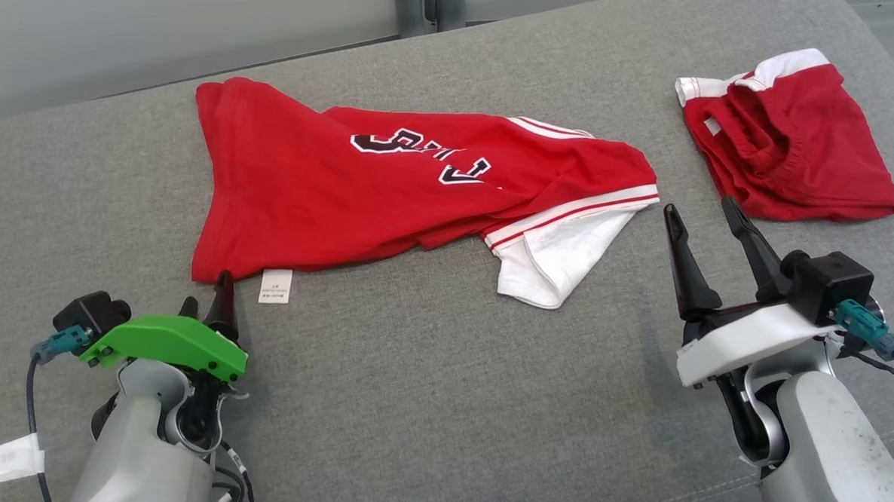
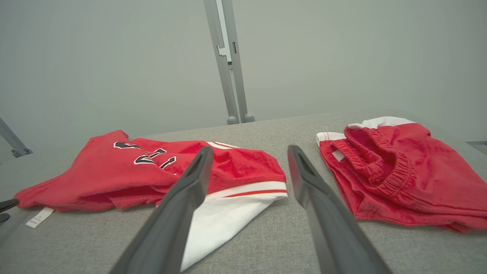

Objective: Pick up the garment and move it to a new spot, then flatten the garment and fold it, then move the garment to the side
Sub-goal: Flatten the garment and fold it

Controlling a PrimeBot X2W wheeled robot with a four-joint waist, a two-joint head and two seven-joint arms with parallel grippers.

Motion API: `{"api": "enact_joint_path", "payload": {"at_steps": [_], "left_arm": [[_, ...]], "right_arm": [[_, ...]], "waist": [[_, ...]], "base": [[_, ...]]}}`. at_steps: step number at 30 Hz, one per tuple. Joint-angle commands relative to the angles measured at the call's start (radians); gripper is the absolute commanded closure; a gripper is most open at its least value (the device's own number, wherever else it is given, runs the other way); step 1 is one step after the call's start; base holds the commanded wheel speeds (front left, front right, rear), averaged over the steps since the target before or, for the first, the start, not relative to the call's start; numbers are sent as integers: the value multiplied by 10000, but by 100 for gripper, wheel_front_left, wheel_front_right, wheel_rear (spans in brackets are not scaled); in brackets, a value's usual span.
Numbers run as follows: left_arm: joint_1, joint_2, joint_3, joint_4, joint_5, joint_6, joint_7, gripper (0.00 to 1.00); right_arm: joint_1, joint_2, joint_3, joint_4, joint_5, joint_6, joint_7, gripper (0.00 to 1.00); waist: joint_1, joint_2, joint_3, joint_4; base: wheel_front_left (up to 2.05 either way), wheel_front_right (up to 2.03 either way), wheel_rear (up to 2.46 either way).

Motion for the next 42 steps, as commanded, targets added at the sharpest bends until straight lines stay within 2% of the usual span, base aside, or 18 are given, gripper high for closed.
{"api": "enact_joint_path", "payload": {"at_steps": [1,6,7,8,12,14,16,17,27,37,42], "left_arm": [[138,3,97,-90,-164,-25,32,0],[215,-42,458,-286,-679,-60,177,1],[198,-59,530,-274,-782,-58,184,9],[198,-59,530,-274,-782,-58,184,9],[10,-170,797,-212,-1129,-91,129,44],[-69,-225,933,-205,-1319,-117,22,57],[-138,-325,1024,-249,-1529,-182,-42,96],[-162,-386,1028,-303,-1629,-222,-42,100],[263,-386,709,-1200,-1938,-261,-653,100],[2050,-169,572,-3058,-2078,-244,-1330,100],[3296,-168,788,-4570,-2049,147,-1637,100]], "right_arm": [[26,-22,-34,-62,-59,-8,19,0],[-85,-21,-89,-153,-92,-8,35,0],[-102,-21,-92,-164,-93,-8,39,0],[-102,-21,-92,-164,-93,-8,39,0],[-192,-21,-157,-236,-107,-8,47,0],[-216,-21,-172,-257,-131,-8,54,0],[-220,-22,-196,-266,-154,-8,58,0],[-216,-21,-210,-272,-157,-8,60,0],[-172,-22,-320,-248,-164,-8,39,0],[0,-24,-444,-92,-84,-8,-11,0],[119,-25,-468,-6,-162,-8,78,0]], "waist": [[0,0,145,-159],[0,0,377,-427],[0,0,411,-463],[0,0,411,-463],[0,0,564,-571],[0,0,597,-591],[0,0,615,-590],[0,0,617,-581],[0,0,457,-265],[0,0,166,278],[0,0,62,506]], "base": [[0,0,0],[0,0,0],[0,0,0],[0,0,0],[0,0,0],[0,0,0],[0,0,0],[0,0,0],[0,0,0],[0,0,0],[0,0,0]]}}
